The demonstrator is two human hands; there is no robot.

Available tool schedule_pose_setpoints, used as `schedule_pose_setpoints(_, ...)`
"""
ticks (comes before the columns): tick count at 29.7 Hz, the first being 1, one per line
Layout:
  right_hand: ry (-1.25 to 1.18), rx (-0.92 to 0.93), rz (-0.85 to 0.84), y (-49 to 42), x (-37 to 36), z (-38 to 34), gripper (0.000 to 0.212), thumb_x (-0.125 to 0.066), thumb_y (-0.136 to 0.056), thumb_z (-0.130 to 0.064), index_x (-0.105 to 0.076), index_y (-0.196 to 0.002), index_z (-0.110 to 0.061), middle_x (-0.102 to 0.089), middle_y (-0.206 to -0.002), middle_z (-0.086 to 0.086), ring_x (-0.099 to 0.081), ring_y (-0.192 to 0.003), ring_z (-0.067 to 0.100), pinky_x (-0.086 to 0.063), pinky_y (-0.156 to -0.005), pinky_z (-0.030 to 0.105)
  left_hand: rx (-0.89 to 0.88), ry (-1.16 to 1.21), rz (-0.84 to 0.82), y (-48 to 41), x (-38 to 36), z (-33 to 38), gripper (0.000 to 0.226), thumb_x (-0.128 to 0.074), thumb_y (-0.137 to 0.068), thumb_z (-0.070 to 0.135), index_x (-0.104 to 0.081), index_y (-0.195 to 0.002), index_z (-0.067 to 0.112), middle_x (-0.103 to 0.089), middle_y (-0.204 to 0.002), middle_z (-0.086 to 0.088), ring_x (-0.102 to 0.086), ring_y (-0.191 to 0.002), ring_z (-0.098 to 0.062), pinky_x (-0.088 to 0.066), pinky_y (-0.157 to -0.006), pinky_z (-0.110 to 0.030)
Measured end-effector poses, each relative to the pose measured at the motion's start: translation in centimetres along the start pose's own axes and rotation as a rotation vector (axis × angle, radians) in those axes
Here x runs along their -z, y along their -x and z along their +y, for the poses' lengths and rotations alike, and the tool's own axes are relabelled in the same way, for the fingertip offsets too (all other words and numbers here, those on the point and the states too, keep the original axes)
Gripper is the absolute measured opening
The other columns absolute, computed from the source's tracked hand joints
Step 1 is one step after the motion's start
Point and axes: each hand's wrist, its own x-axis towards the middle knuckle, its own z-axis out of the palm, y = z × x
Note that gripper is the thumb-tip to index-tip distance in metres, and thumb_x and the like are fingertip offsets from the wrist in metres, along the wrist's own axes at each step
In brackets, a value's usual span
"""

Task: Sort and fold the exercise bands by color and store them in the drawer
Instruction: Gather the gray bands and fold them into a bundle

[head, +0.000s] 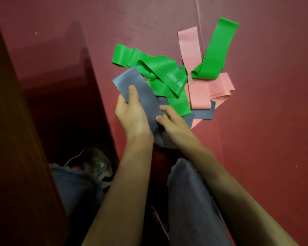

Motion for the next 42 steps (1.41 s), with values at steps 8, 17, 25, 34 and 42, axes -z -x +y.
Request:
schedule_pose_setpoints(8, -0.081, -0.004, 0.008, -0.2, -1.1, 0.8, 0.032, -0.043, -0.085, 0.010, -0.042, -0.103, -0.016, -0.042, -0.058, -0.014, -0.039, -0.047, -0.003, -0.033, -0.054, 0.009, -0.080, -0.008, 0.067, -0.5, 0.7, 0.2, 0.014, -0.053, -0.072, 0.027, -0.057, -0.065, 0.015, -0.055, -0.077, -0.018, -0.048, -0.073, -0.029, -0.047, -0.070, -0.049)
schedule_pose_setpoints(17, 0.589, 0.077, 0.168, -1.3, 1.8, 2.4, 0.043, -0.042, -0.086, -0.003, -0.048, -0.127, -0.012, -0.055, -0.125, 0.012, -0.051, -0.114, 0.029, -0.036, -0.093, 0.032, 0.000, -0.051, 0.029, -0.3, 1.3, -1.9, 0.016, -0.051, -0.087, 0.009, -0.059, -0.075, 0.015, -0.056, -0.077, -0.005, -0.049, -0.083, -0.022, -0.042, -0.076, -0.036)
schedule_pose_setpoints(25, 1.110, 0.159, 0.133, -3.6, 1.6, 0.8, 0.045, -0.046, -0.091, -0.025, -0.032, -0.134, -0.017, -0.063, -0.105, 0.015, -0.058, -0.095, 0.036, -0.030, -0.064, 0.034, 0.034, -0.024, 0.035, 0.3, 1.5, -2.7, 0.014, -0.048, -0.089, 0.006, -0.061, -0.086, 0.004, -0.057, -0.080, -0.006, -0.051, -0.083, -0.022, -0.043, -0.076, -0.035)
schedule_pose_setpoints(34, 0.750, 0.124, 0.197, -4.4, 2.9, -0.6, 0.020, -0.059, -0.083, -0.032, -0.063, -0.085, -0.012, -0.057, -0.096, 0.013, -0.052, -0.100, 0.030, -0.032, -0.074, 0.030, 0.085, 0.025, 0.079, -0.6, 1.7, -2.7, 0.017, -0.047, -0.089, 0.007, -0.059, -0.076, 0.013, -0.060, -0.094, -0.022, -0.054, -0.085, -0.029, -0.048, -0.082, -0.046)
schedule_pose_setpoints(42, 0.250, 0.333, 0.293, -4.0, 6.3, -5.2, 0.021, -0.057, -0.074, -0.028, -0.047, -0.056, -0.025, -0.044, -0.053, -0.014, -0.040, -0.053, -0.002, -0.031, -0.058, 0.017, 0.037, -0.013, 0.051, 0.1, 0.3, -2.2, 0.024, -0.048, -0.089, 0.005, -0.055, -0.068, 0.016, -0.057, -0.074, -0.005, -0.053, -0.078, -0.022, -0.045, -0.074, -0.035)
